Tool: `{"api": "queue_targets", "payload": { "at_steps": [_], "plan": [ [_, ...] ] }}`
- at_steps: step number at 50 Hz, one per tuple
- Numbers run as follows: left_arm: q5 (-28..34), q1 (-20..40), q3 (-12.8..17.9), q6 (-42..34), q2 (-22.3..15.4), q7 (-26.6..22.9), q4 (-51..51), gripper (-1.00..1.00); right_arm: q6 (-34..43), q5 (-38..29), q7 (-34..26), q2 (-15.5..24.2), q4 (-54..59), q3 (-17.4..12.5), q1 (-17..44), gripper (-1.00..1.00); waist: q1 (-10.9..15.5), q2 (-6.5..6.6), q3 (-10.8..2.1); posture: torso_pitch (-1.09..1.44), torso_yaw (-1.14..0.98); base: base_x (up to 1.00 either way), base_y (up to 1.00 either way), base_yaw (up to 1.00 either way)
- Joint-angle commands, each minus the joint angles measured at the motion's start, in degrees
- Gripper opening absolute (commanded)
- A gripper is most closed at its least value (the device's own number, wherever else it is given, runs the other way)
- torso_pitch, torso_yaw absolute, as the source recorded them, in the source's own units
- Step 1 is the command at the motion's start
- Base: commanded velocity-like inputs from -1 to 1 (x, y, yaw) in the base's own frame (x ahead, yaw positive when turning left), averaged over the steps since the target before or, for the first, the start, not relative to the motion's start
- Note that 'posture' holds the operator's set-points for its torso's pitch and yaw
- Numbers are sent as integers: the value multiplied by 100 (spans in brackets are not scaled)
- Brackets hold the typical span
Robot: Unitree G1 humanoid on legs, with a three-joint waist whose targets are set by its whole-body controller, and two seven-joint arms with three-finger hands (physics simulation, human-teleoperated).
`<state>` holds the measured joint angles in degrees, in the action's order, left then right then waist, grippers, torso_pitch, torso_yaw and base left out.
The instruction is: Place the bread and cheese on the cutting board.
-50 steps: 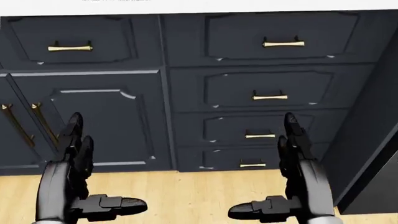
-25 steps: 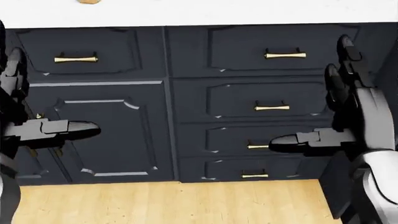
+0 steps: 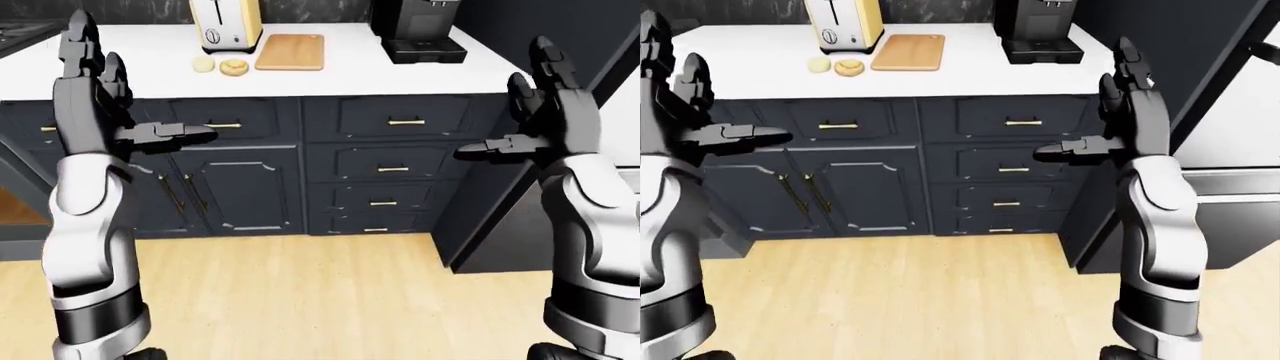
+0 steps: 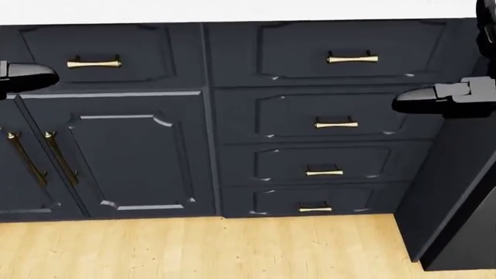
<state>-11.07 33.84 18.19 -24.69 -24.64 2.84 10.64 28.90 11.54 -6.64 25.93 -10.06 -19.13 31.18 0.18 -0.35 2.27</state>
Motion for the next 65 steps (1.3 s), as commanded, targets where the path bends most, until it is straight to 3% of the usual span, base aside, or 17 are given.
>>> {"api": "queue_targets", "payload": {
  "at_steps": [1,14,15,18,27,29,32,33,36,39,44,53,56,58,59,61,65],
  "plan": [
    [-9,223,57,315,-125,42,153,100,-191,4,-6,149,-176,-28,241,100,5,-4,-140,0,0,0,0,0],
    [-138,401,63,996,-298,185,-101,100,-786,-345,-175,390,34,130,756,100,-1,0,-130,0,0,0,0,0],
    [-144,416,64,986,-308,194,-109,100,-605,-335,-202,469,32,132,942,100,-14,25,-262,0,0,6,0,0],
    [-151,420,95,964,-354,222,-91,100,-585,-350,-256,487,12,106,952,100,-7,42,-122,0,0,10,0,0],
    [-144,451,145,1020,-477,255,-115,100,-915,-437,-286,405,90,92,790,100,-22,3,-57,0,0,13,4,0],
    [-182,473,172,988,-498,268,-109,100,-915,-437,-288,409,93,90,806,100,-32,100,-73,0,0,16,8,0],
    [-183,477,166,1007,-520,271,-120,100,-923,-442,-296,422,99,81,803,100,-63,499,-95,0,0,15,8,0],
    [-185,478,168,1012,-526,270,-131,100,-923,-442,-296,414,95,85,792,100,-46,376,-62,0,0,16,9,0],
    [-206,503,170,978,-546,275,-140,100,-909,-448,-301,405,73,98,792,100,-32,389,-61,0,0,16,9,0],
    [-220,504,179,974,-559,284,-138,100,-878,-444,-309,413,47,87,798,100,-23,220,-71,0,0,15,13,0],
    [-237,516,176,948,-569,302,-116,100,-846,-443,-308,419,23,92,821,100,44,-288,-79,0,0,16,17,0],
    [-277,571,197,874,-625,339,-89,100,-730,-390,-300,443,-30,81,866,100,-22,-72,-79,0,0,12,20,0],
    [-277,572,196,878,-632,346,-96,100,-736,-384,-303,452,-18,73,864,100,-55,215,-86,0,0,4,22,0],
    [-283,557,201,875,-634,351,-79,100,-716,-363,-307,456,-48,64,859,100,-74,587,-201,0,0,4,25,0],
    [-280,551,206,882,-634,356,-87,100,-726,-363,-307,463,-27,61,866,100,-66,427,-206,0,0,5,27,0],
    [-284,555,209,886,-643,353,-101,100,-707,-356,-298,470,-27,59,879,100,-36,422,-113,0,0,2,27,0],
    [-296,550,227,880,-662,358,-93,100,-687,-336,-294,478,-44,61,885,100,-35,136,-138,0,0,0,30,0]
  ]
}}
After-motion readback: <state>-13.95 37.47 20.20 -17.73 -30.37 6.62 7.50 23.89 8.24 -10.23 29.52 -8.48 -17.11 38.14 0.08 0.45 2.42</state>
